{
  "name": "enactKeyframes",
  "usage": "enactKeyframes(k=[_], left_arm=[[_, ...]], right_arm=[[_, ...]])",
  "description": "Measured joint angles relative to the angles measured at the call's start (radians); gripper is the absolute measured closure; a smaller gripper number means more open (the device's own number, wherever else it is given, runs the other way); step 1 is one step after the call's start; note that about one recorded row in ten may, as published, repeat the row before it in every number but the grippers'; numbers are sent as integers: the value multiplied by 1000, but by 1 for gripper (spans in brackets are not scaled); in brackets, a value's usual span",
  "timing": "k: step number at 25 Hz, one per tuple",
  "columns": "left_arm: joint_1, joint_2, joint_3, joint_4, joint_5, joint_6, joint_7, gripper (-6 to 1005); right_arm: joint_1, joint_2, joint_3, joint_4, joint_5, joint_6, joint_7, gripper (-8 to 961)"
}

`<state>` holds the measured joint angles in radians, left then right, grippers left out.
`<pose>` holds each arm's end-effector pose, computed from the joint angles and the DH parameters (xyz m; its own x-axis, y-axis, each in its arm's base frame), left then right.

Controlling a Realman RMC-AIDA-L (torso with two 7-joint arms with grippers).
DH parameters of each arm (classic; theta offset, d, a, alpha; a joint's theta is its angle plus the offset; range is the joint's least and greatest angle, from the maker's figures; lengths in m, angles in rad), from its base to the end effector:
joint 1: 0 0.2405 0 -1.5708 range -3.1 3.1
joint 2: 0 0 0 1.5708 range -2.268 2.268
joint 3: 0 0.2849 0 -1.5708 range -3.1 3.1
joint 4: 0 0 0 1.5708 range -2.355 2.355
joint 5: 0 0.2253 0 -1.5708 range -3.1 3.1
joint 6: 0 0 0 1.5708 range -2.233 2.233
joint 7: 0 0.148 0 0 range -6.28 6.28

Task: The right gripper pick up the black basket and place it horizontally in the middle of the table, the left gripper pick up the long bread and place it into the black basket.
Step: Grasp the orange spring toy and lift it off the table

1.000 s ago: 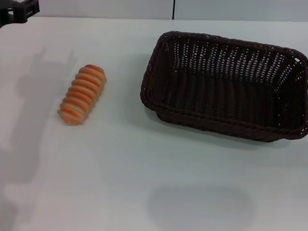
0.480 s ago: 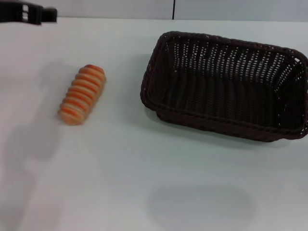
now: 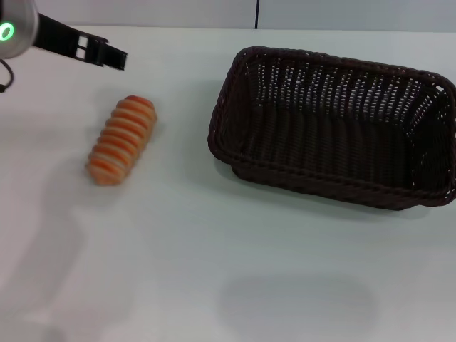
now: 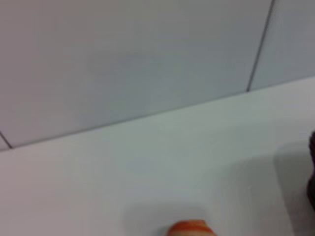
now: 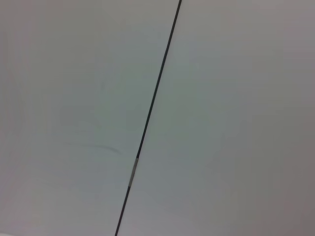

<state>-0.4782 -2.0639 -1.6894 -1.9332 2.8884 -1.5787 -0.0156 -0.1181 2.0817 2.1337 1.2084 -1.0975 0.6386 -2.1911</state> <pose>-0.1419 0.3697 0.0745 0.6450 0.7142 0.2720 0.6139 -0.2721 -0.7410 0.4131 0.2794 0.1584 0.8779 -0.1351 -0.4594 -0.4561 0.0565 -0.8881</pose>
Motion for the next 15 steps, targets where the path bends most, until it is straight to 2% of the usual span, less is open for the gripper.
enactKeyframes(k=[4,5,7,8,12,13,15], left_arm=[[0,0,0,0,0,0,0,243],[-44,0,40,65,1,-18,-43,243],[-65,0,57,104,1,-19,-58,243],[-94,1,70,164,1,-9,-71,243],[-113,1,71,209,1,12,-73,244],[-139,2,72,274,1,40,-74,244],[-150,3,72,300,2,48,-74,244]], right_arm=[[10,-1,28,-7,-3,33,-6,191],[12,-1,35,-8,-4,42,-6,191],[13,-1,44,-8,-4,56,-6,191],[13,-1,47,-9,-5,63,-6,191],[13,0,50,-10,-16,65,-7,191],[12,0,54,-10,-27,65,-7,191],[9,0,56,-10,-33,67,-7,191]])
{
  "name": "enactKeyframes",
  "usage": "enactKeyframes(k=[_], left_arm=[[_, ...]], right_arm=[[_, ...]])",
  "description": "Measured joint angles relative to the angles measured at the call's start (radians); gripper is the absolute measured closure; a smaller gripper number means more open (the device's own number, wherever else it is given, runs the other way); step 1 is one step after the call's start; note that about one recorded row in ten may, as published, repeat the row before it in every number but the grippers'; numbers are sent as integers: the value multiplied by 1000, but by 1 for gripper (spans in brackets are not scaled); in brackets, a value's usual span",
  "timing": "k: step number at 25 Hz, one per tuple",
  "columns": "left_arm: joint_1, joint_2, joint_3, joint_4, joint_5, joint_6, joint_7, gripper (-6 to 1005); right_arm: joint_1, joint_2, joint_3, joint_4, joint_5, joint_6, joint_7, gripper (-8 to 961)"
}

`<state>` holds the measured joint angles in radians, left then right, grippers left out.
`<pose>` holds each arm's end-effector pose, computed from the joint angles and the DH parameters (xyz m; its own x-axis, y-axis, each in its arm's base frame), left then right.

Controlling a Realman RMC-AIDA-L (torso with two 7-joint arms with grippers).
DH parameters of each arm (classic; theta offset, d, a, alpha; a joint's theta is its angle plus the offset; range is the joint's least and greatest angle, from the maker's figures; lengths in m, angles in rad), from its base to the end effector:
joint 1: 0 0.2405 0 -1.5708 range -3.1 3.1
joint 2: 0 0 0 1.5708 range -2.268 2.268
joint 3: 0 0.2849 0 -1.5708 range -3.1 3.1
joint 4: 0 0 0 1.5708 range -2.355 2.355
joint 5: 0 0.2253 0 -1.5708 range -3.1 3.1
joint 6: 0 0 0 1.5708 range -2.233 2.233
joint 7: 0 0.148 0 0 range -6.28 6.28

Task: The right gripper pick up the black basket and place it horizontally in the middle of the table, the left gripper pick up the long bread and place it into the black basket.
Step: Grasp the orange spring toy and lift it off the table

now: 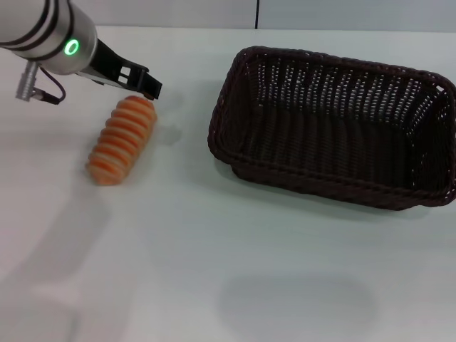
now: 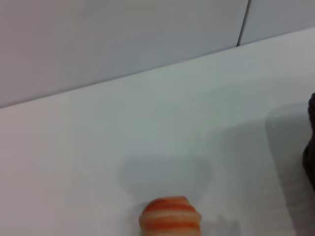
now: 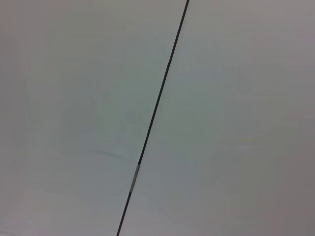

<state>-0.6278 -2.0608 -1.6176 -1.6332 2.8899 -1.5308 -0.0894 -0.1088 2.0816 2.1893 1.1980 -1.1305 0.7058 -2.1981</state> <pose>-0.1438 0.4024 0.0234 0.5811 0.7974 0.1628 0.6181 -0.3024 -0.7256 0.4139 0.2756 0.1647 0.8920 -0.1168 -0.4366 -0.4353 0.0376 -0.8995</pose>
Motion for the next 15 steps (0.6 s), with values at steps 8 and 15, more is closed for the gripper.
enactKeyframes(k=[8,15], left_arm=[[-92,6,-8,200,2,27,11,245],[-165,40,-32,296,2,2,32,246]], right_arm=[[-7,2,1,-8,-9,10,0,191],[-1,0,4,-30,-15,21,0,191]])
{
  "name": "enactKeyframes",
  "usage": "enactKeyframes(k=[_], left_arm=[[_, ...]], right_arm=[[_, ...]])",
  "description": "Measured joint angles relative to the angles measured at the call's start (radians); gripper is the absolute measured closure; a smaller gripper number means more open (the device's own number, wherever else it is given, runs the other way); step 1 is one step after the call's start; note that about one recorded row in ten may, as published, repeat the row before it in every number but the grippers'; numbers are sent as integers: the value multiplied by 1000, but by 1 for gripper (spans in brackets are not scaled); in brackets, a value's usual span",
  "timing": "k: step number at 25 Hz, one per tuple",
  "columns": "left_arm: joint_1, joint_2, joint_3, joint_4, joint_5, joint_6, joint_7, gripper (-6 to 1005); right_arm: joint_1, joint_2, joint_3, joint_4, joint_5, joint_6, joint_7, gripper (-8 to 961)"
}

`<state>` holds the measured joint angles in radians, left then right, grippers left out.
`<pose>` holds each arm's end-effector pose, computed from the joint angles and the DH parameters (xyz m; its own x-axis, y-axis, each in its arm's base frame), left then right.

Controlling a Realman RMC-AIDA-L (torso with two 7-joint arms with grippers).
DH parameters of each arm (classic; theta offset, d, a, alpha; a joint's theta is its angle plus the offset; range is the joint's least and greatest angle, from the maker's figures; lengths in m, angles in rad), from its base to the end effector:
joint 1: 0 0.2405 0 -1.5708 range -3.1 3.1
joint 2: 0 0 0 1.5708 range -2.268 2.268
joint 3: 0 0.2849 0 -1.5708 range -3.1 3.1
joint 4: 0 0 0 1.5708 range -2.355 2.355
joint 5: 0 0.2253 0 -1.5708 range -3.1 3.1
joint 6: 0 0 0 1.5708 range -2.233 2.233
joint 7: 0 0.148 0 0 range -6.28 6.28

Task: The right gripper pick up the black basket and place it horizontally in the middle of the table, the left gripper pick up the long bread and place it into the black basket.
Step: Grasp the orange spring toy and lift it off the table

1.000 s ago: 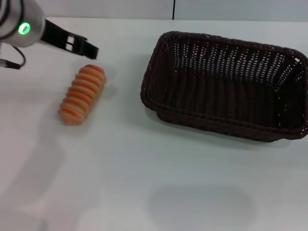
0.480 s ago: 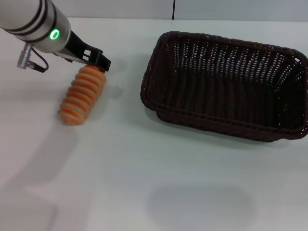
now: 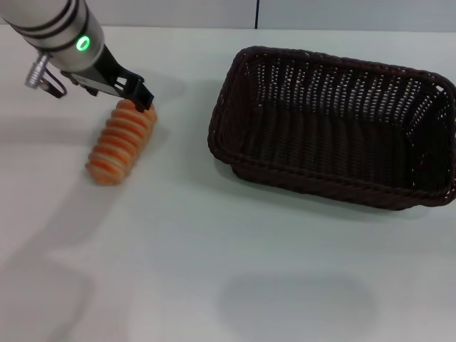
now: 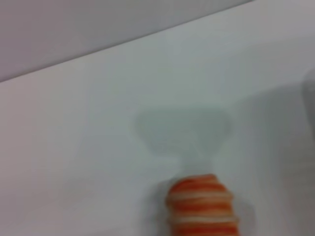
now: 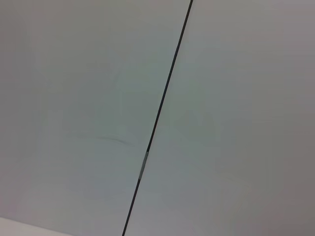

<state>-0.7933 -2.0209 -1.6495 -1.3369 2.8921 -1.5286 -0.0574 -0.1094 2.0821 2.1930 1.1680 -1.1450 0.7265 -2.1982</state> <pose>-0.1569 0.4364 0.0134 0.5169 0.8552 0.0390 0.5707 -0.3102 -0.7603 0.4200 0.2720 0.1567 0.8862 -0.1367 -0.4427 -0.4445 0.0185 -0.8956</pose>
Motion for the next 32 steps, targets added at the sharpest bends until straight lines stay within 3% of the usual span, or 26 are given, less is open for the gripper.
enactKeyframes(k=[3,6,11,32], left_arm=[[-33,17,-20,45,0,-23,20,246],[-41,19,-27,56,0,-31,26,247],[-106,29,-46,193,-1,-42,54,247],[-134,-23,-72,366,-2,74,96,249]], right_arm=[[1,0,0,-1,-5,1,0,190],[2,0,1,-1,-8,2,0,190],[8,-1,1,-6,-10,4,0,191],[26,-2,-3,-4,-11,15,0,190]])
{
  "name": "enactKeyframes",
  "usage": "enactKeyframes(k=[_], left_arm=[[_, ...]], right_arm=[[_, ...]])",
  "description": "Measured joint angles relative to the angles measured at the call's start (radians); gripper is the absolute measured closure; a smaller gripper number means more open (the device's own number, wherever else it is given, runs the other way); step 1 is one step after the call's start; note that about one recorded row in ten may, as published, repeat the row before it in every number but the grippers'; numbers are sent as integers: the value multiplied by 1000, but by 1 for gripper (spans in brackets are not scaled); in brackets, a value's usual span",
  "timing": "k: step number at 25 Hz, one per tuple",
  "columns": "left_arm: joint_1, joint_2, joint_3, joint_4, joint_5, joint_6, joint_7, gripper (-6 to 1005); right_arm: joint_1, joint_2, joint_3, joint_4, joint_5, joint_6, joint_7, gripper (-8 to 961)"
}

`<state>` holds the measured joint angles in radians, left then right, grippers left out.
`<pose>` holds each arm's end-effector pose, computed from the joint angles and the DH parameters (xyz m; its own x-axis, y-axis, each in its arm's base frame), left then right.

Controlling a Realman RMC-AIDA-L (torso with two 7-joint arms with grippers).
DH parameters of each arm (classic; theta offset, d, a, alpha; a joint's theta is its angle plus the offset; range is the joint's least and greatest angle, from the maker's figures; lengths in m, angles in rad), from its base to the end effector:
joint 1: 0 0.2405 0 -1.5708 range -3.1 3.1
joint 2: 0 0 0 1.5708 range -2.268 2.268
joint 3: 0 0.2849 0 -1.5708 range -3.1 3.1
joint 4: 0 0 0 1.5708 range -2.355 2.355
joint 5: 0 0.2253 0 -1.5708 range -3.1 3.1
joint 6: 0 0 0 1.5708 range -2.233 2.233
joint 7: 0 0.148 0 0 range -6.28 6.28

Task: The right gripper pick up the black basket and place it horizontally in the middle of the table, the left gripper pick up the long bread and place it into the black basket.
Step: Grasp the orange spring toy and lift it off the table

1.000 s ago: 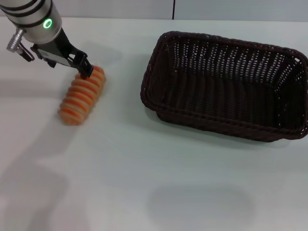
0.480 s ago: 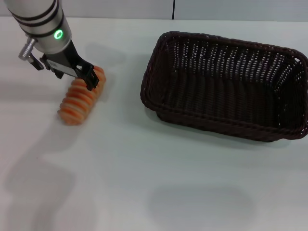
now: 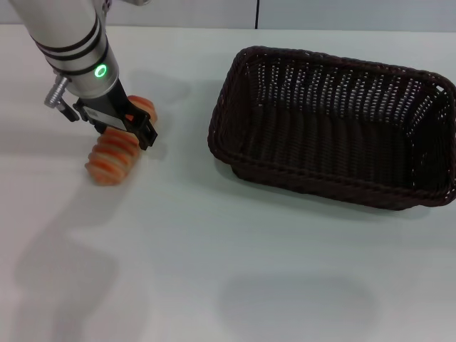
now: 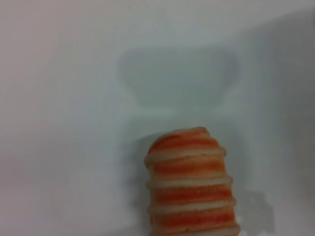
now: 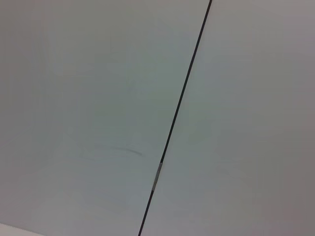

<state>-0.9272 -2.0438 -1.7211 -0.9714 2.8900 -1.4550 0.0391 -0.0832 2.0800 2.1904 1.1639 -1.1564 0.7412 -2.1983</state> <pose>-0.1839 0.4517 -0.0214 0.4241 0.9002 -0.0990 0.5768 -0.3528 -0.7368 0.4122 0.2829 0.1539 0.8931 -0.1141 -0.4352 -0.4394 -0.0132 -0.8982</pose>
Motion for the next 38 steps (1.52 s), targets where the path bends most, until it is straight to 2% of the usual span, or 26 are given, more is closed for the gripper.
enactKeyframes(k=[17,23,38], left_arm=[[8,-4,-11,63,-1,61,0,251],[16,5,-11,90,0,90,-6,252],[28,8,-24,113,1,92,-7,254]], right_arm=[[5,0,3,5,-14,39,0,191],[2,0,3,10,-12,62,0,190],[-4,3,14,19,-4,118,8,191]])
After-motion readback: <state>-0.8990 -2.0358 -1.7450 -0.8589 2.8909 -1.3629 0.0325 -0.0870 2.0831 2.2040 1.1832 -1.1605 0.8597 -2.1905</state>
